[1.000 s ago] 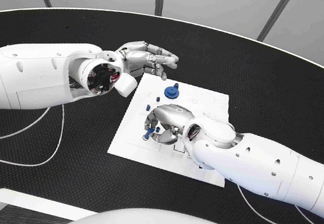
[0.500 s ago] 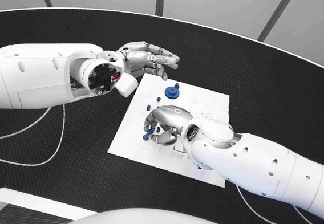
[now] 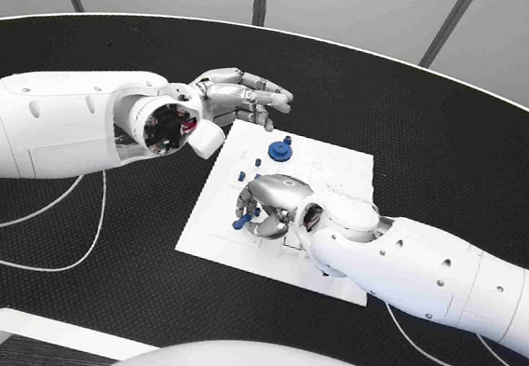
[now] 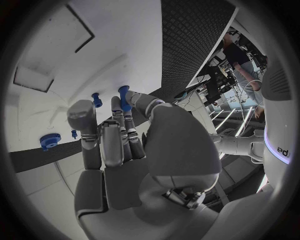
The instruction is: Assemble the parts on the task board
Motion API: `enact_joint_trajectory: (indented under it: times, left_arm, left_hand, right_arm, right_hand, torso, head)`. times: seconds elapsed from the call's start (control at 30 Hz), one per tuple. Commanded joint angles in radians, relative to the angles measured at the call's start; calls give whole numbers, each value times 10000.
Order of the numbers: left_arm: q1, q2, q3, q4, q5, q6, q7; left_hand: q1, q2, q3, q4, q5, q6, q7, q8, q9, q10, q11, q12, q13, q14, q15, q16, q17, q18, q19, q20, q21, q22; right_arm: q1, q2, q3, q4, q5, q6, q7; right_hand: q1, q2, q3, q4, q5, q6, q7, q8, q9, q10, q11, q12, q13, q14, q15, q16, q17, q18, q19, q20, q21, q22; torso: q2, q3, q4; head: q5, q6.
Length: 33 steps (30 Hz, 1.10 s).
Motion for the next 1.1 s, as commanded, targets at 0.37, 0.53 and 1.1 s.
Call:
enact_joint_trajectory:
  times: [0.37, 0.53, 1.1]
  left_arm:
    - [0, 12, 0, -4, 0, 18, -15]
    - [0, 19, 0, -14, 0, 33, -25]
    - [0, 14, 0, -36, 0, 93, -75]
  left_hand:
    - [-1, 105, -92, -9, -48, -9, 64, 84, 17, -45, -17, 68, 20, -49, 6, 1, 38, 68, 15, 73, -48, -20]
    - [-1, 105, -92, -9, -48, -9, 64, 84, 17, -45, -17, 68, 20, -49, 6, 1, 38, 68, 15, 73, -48, -20]
    - [-10, 115, -97, -1, -48, -10, 65, 89, 18, -51, -15, 70, 19, -53, 7, 1, 43, 67, 16, 73, -52, -23]
  right_arm:
    - [0, 115, -10, 29, 0, -189, 270]
    - [-1, 116, -11, 34, 0, -219, 299]
    - [-1, -149, -13, 320, 0, -687, 415]
  right_hand:
    - [-328, -243, -48, 107, 35, -860, 223, -569, -173, -882, 297, -558, -179, 487, 224, 36, 36, -124, -112, 184, -179, -18]
    - [-335, -254, -41, 111, 33, -887, 227, -590, -180, -906, 304, -572, -186, 486, 231, 36, 33, -120, -116, 193, -193, -23]
    - [-424, -608, -204, 87, 4, -1680, 159, -1054, -310, -2669, 556, -909, -625, 357, 435, -144, -293, 65, -542, 403, -1315, -548]
  torso:
    - [-6, -13, 9]
    - [1, -13, 1]
    - [4, 6, 6]
  head:
    - [11, 1]
    - [21, 1]
    - [-61, 1]
